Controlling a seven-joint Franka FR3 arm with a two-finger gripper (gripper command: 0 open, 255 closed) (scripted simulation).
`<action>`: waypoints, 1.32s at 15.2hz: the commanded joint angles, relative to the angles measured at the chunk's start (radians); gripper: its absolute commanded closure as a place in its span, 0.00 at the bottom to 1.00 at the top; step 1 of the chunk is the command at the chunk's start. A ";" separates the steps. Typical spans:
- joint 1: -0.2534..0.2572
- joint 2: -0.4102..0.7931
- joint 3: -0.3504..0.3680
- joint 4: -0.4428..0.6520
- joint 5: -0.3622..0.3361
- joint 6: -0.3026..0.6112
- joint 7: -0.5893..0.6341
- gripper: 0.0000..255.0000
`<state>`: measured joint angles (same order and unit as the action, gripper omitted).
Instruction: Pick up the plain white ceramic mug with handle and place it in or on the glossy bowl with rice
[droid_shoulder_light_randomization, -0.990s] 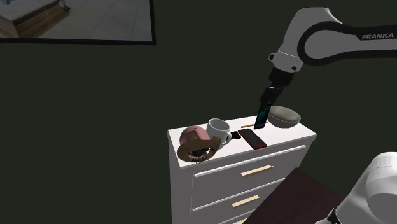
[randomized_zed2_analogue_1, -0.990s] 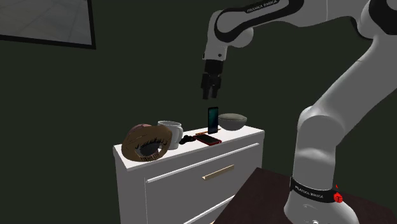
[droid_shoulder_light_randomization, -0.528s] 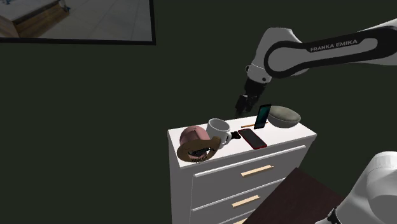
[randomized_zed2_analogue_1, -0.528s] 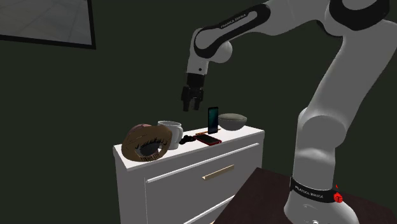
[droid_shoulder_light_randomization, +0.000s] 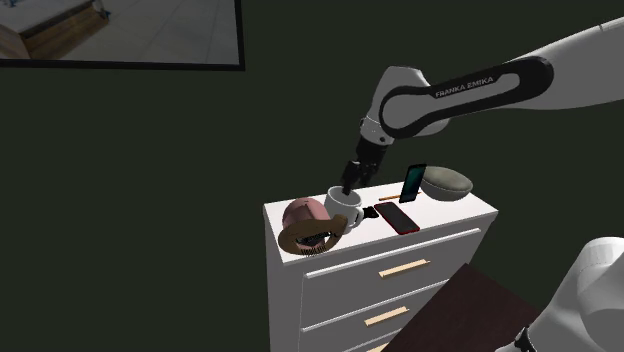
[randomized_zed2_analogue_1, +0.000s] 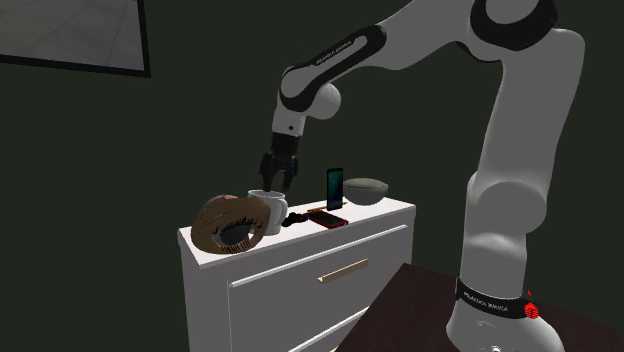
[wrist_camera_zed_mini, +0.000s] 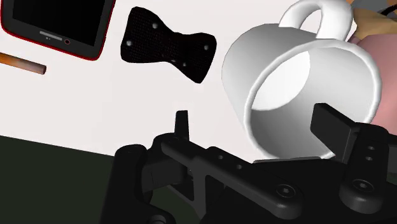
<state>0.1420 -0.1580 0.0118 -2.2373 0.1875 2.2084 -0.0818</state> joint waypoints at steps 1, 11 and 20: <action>0.003 0.021 0.002 -0.008 0.006 0.030 -0.003 0.00; 0.008 0.056 0.007 -0.032 0.015 0.090 -0.008 0.00; 0.008 0.056 0.007 -0.032 0.015 0.090 -0.008 1.00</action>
<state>0.1497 -0.1017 0.0187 -2.2697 0.2019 2.2981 -0.0894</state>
